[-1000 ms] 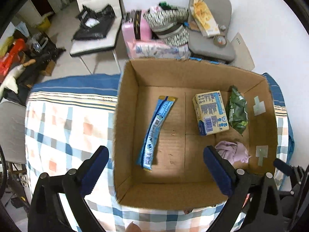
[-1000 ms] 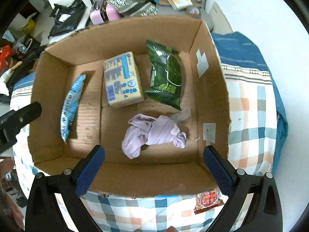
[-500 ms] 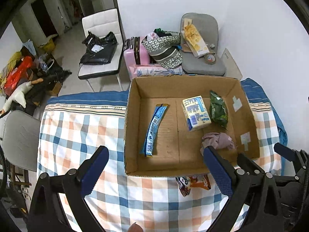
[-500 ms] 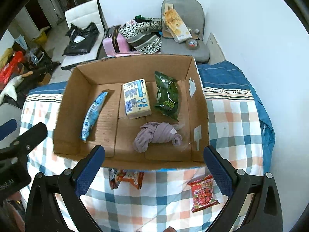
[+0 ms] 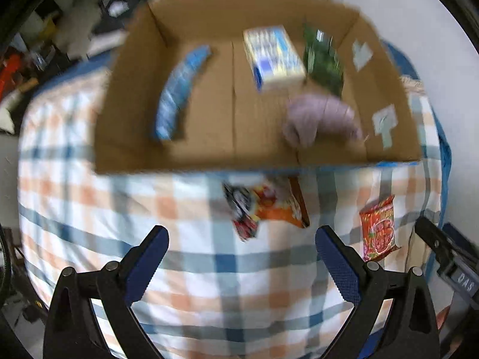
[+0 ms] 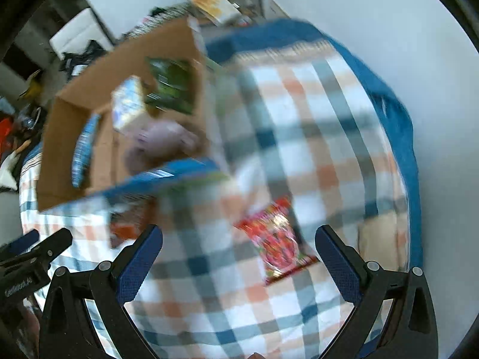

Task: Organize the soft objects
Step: 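Move both tools back toward the two remaining snack packets, then grasp the orange-and-white snack packet with the left tool while the right tool grasps the red packet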

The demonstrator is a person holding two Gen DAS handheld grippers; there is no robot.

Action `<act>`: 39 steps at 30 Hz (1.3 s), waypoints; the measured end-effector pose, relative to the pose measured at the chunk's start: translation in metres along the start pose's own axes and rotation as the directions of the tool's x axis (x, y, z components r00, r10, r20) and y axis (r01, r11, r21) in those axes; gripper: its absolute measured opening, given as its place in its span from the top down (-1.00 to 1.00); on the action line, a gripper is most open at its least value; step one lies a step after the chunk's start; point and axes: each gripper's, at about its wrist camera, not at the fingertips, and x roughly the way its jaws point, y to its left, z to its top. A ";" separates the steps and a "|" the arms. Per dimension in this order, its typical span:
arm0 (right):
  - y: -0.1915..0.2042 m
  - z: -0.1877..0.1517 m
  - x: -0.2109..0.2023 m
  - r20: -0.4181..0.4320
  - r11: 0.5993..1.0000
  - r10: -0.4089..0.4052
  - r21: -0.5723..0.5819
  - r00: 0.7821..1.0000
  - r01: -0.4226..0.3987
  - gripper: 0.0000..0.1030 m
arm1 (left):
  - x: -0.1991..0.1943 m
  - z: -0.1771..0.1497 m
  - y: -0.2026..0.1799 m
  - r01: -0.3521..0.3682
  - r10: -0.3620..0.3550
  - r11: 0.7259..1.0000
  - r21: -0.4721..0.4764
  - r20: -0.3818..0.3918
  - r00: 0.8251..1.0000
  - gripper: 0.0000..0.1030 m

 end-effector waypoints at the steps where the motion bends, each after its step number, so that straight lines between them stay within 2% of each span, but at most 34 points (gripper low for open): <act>1: -0.011 -0.003 0.010 -0.025 1.000 -0.002 0.011 1.000 0.003 -1.00 | 0.011 0.001 -0.001 0.015 -0.015 1.000 -0.015 -0.026 1.000 -0.95; 7: -0.038 -0.007 0.054 -0.106 1.000 0.002 -0.004 0.994 -0.002 -1.00 | 0.059 0.015 -0.011 0.038 -0.046 0.997 -0.063 -0.122 0.992 -0.95; 16: -0.039 -0.003 0.101 -0.174 0.995 -0.003 -0.103 0.985 -0.015 -1.00 | 0.101 0.027 -0.038 -0.022 0.023 1.000 0.005 -0.182 0.983 -0.94; 17: -0.038 -0.003 0.105 -0.181 0.994 -0.008 -0.113 0.983 -0.012 -1.00 | 0.103 0.027 -0.041 -0.034 0.036 0.999 0.015 -0.170 0.985 -0.84; 18: -0.037 -0.003 0.110 -0.192 0.992 -0.014 -0.128 0.981 -0.011 -1.00 | 0.104 0.026 -0.044 -0.056 0.060 0.998 0.028 -0.161 0.985 -0.66; 22: -0.035 -0.006 0.129 -0.227 0.984 -0.043 -0.181 0.973 0.001 -1.00 | 0.103 0.023 -0.056 -0.071 0.079 0.995 0.067 -0.130 0.988 -0.42; 23: -0.035 -0.008 0.135 -0.241 0.981 -0.050 -0.193 0.969 0.003 -0.99 | 0.101 0.022 -0.058 -0.082 0.090 0.994 0.071 -0.119 0.989 -0.25; 25: -0.035 -0.011 0.142 -0.254 0.980 -0.056 -0.199 0.966 0.005 -0.96 | 0.099 0.021 -0.062 -0.090 0.097 0.994 0.068 -0.107 0.990 -0.20; 27: -0.035 -0.017 0.151 -0.288 0.981 -0.052 -0.194 0.956 -0.005 -0.79 | 0.096 0.015 -0.060 -0.090 0.096 0.994 0.065 -0.097 0.991 -0.16; 28: -0.036 -0.019 0.153 -0.298 0.982 -0.052 -0.188 0.953 -0.006 -0.44 | 0.094 0.011 -0.056 -0.092 0.098 0.994 0.062 -0.093 0.991 -0.16; 29: -0.036 -0.022 0.154 -0.297 0.981 -0.079 -0.193 0.952 0.021 -0.31 | 0.092 0.006 -0.055 -0.092 0.097 0.994 0.059 -0.089 0.991 -0.15; 32: -0.037 -0.029 0.150 -0.282 0.979 -0.091 -0.199 0.955 0.034 -0.10 | 0.090 -0.009 -0.049 -0.096 0.100 0.994 0.053 -0.079 0.992 -0.12; 35: -0.032 -0.042 0.147 -0.296 0.980 -0.093 -0.197 0.951 0.035 0.01 | 0.088 -0.026 -0.044 -0.108 0.112 0.993 0.049 -0.070 0.991 -0.11; 39: -0.027 -0.060 0.143 -0.326 0.980 -0.080 -0.198 0.942 0.015 0.03 | 0.083 -0.050 -0.039 -0.089 0.090 0.996 0.017 -0.080 0.993 -0.11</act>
